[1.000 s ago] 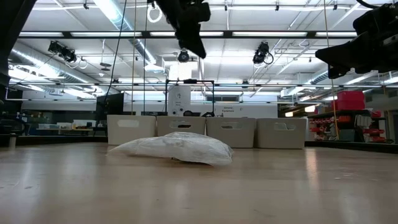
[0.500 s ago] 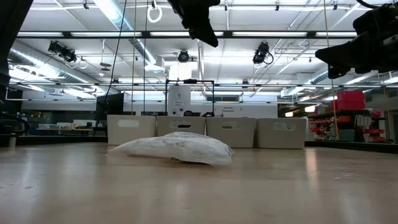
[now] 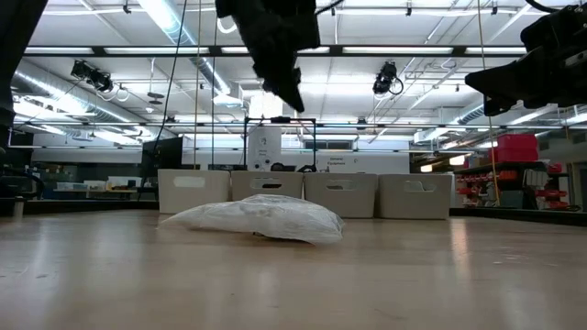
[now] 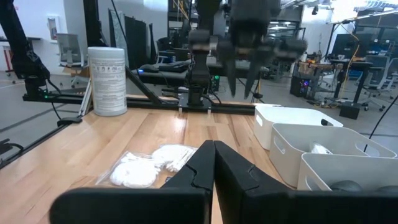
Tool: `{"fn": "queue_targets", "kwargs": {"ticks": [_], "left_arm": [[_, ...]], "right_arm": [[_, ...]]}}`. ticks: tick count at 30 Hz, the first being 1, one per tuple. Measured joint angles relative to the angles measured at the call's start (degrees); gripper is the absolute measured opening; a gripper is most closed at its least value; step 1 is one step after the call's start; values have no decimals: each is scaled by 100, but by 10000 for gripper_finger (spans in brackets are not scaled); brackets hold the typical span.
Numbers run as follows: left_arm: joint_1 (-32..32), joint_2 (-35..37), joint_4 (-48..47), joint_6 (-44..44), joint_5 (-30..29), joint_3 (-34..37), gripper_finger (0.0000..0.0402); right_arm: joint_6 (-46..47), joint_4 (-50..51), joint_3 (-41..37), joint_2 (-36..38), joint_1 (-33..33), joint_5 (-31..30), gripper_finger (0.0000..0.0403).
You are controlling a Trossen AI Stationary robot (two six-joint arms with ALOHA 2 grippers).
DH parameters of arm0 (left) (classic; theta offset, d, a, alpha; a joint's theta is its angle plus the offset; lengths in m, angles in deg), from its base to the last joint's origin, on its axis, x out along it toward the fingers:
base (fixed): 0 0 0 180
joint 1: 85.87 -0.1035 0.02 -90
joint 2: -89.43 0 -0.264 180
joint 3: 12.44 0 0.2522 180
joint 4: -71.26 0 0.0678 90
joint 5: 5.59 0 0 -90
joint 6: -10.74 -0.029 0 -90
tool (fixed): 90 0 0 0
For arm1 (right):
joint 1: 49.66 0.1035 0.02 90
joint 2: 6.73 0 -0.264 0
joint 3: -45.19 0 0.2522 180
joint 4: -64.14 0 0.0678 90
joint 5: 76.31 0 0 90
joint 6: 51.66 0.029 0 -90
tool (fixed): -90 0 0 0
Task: Pick & Place Travel size toiletries
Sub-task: Put the blue razor into the white bin
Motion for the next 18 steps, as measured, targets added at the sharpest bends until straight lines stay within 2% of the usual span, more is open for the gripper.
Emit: {"fn": "queue_targets", "kwargs": {"ticks": [10,18], "left_arm": [[15,0,83,-418,-36,1028,90],[13,0,375,-620,-39,1478,90]], "right_arm": [[-1,0,0,0,1,0,14],[0,1,-1,2,0,0,14]]}}
